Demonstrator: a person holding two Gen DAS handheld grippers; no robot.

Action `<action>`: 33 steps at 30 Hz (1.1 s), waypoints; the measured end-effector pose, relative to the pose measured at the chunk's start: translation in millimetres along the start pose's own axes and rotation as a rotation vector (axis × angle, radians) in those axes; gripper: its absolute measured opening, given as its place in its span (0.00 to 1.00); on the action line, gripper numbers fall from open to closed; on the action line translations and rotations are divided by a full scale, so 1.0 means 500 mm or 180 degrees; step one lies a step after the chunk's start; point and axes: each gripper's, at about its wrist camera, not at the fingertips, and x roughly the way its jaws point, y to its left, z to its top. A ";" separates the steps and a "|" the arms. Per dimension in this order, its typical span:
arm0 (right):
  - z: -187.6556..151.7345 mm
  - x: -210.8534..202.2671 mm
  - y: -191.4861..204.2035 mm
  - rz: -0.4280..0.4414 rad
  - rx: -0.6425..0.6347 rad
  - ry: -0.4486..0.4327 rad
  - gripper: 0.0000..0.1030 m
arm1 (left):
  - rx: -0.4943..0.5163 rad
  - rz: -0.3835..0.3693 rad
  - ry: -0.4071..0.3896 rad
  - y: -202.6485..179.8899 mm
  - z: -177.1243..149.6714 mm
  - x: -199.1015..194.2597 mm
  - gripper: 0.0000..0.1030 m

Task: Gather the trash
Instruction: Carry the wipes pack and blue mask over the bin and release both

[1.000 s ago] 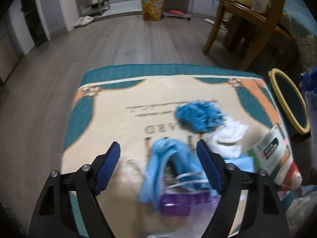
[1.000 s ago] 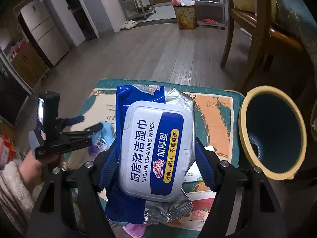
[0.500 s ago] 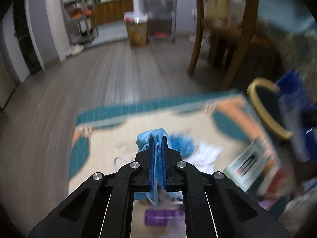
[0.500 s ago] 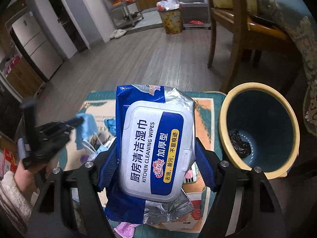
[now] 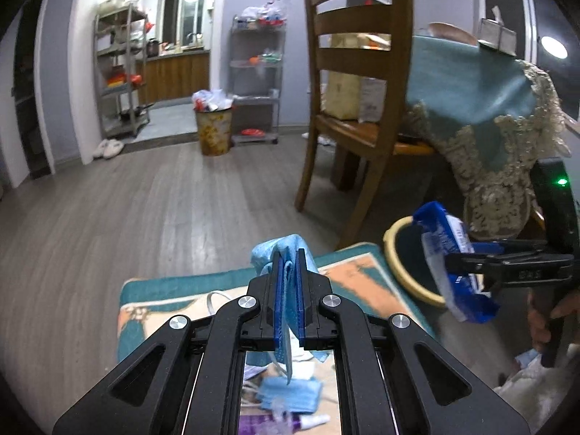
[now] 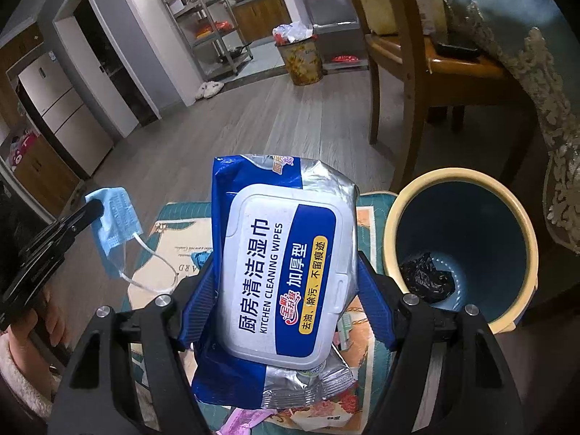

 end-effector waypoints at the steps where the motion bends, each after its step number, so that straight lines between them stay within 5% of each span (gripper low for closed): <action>1: 0.000 -0.003 -0.006 -0.0019 0.0018 -0.0005 0.69 | 0.0028 -0.0019 -0.0012 -0.010 0.005 0.001 0.07; 22: 0.000 -0.088 -0.216 -0.0517 0.0170 -0.0204 0.69 | 0.0492 -0.0444 0.0203 -0.248 0.025 0.127 0.07; 33: -0.007 -0.062 -0.343 -0.0758 0.0278 0.0008 0.69 | 0.0645 -0.0660 0.0350 -0.352 0.010 0.203 0.07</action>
